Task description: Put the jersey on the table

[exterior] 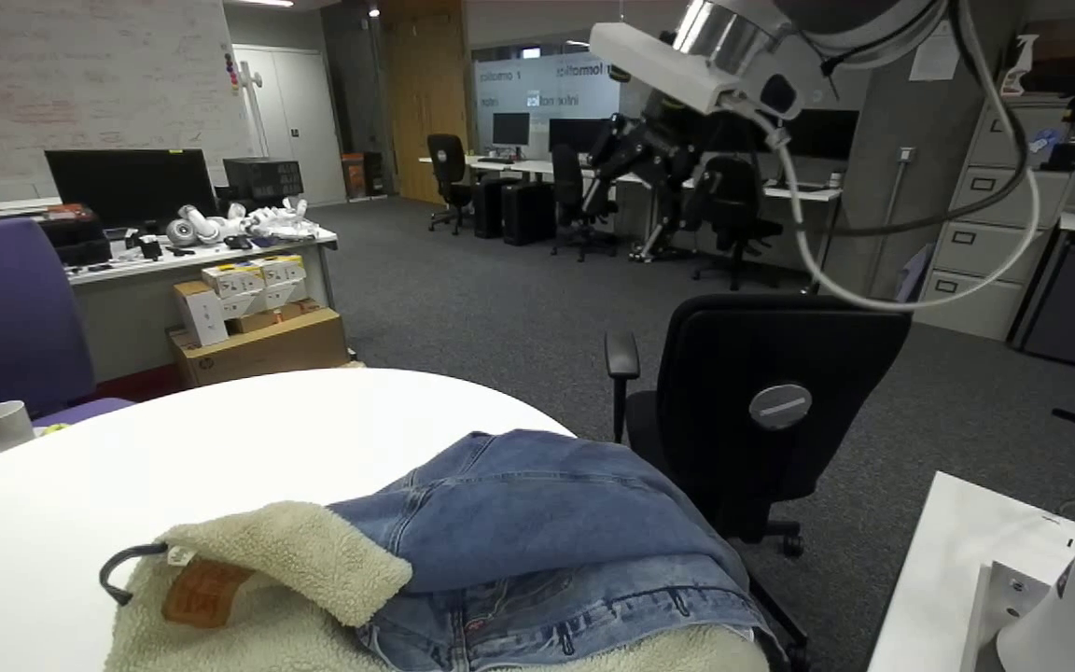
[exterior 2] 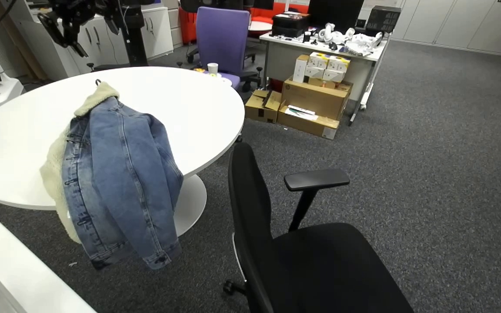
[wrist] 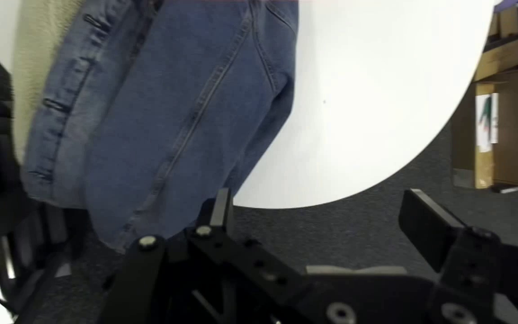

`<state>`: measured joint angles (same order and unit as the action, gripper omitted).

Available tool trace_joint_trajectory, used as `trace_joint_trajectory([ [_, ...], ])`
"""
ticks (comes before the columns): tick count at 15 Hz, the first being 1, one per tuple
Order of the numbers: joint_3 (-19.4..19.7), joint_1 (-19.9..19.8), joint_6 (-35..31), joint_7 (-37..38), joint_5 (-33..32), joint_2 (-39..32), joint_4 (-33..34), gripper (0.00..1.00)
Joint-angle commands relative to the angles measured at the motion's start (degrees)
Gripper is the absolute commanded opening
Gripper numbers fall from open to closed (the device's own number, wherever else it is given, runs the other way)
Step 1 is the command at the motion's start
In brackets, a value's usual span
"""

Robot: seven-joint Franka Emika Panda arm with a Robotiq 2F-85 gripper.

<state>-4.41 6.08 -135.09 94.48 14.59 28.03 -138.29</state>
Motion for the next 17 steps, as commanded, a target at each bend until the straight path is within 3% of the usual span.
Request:
trace_joint_trajectory([
  [1,6.8,1.4,16.1,-2.6,5.3,3.3,3.3,1.0],
  [2,7.8,0.6,21.0,-1.4,5.0,3.0,5.1,1.0],
  [3,5.7,-3.9,25.4,-1.3,5.1,2.9,7.0,1.0],
  [4,5.7,-5.4,28.4,-0.2,3.4,2.2,8.7,1.0],
  [8,3.5,-12.7,34.4,-0.1,-10.1,0.0,14.5,1.0],
  [10,3.2,-14.0,37.2,-2.9,-16.3,-1.2,16.9,1.0],
  [11,3.7,-13.0,33.7,-1.3,-12.1,1.1,12.9,1.0],
  [17,3.4,-13.6,35.0,-2.0,-15.3,-0.7,15.0,1.0],
])
